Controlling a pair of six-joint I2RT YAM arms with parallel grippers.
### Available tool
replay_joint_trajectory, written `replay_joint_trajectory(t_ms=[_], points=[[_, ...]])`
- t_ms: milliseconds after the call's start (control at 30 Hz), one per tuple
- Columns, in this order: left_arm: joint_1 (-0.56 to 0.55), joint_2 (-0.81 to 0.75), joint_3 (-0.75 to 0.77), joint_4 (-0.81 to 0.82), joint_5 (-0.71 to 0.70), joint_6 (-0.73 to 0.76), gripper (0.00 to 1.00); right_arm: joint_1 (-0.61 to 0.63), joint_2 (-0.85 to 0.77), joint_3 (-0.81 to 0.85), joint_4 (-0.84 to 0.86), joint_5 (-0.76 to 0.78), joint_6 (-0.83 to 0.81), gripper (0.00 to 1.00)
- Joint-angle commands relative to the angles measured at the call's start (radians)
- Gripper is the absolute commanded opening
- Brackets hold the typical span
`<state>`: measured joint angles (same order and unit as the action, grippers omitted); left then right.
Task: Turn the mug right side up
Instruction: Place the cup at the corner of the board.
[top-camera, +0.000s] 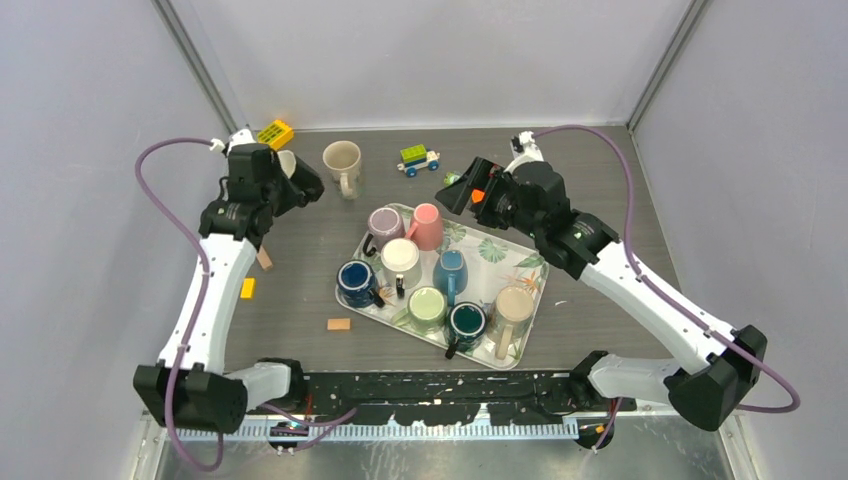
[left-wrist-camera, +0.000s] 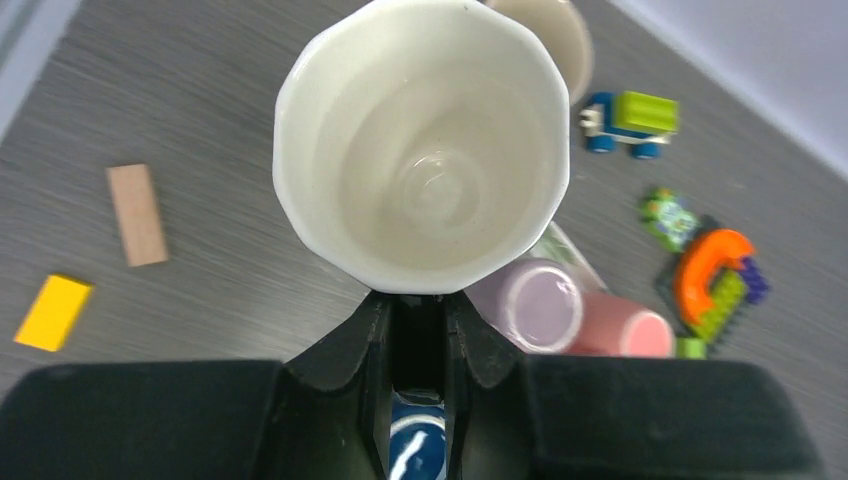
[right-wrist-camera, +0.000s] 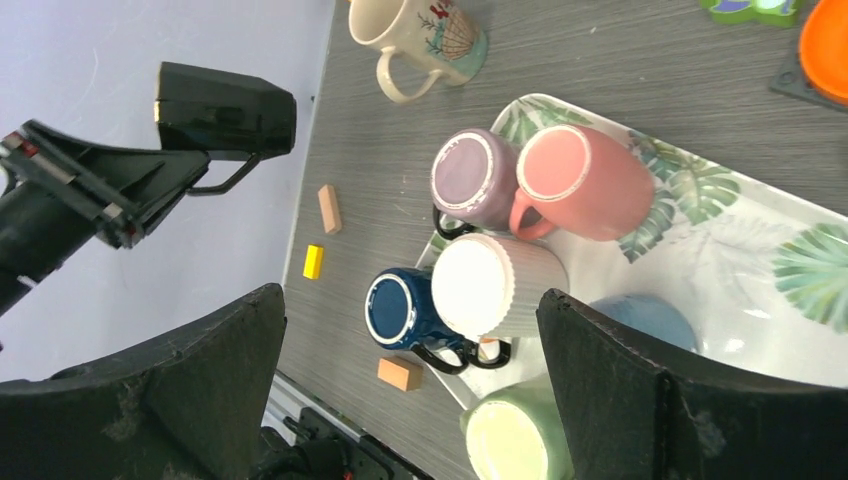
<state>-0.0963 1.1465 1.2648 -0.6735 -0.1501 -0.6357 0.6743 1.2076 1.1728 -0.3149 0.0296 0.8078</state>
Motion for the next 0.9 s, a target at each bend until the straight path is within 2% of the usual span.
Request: replay_joint_trajectory(t_ms=[0, 200, 500, 667, 867], points=[[0.022, 0.071, 0.045, 0.126, -0.150, 0.102, 0.00, 0.002, -0.071, 0.014, -0.055, 0.078, -0.073, 1.00], [0.049, 0.202, 0.016, 0.239, -0.194, 0.139, 0.00, 0.002, -0.137, 0.008, -0.105, 0.145, -0.118, 1.00], [0.067, 0.409, 0.008, 0.446, -0.186, 0.186, 0.00, 0.002, -0.220, -0.009, -0.176, 0.257, -0.175, 1.00], [0.067, 0.546, 0.064, 0.491, -0.181, 0.209, 0.00, 0.001, -0.247, -0.009, -0.217, 0.292, -0.206, 1.00], [0.068, 0.629, 0.119, 0.499, -0.176, 0.240, 0.00, 0.001, -0.268, -0.019, -0.236, 0.312, -0.221, 1.00]])
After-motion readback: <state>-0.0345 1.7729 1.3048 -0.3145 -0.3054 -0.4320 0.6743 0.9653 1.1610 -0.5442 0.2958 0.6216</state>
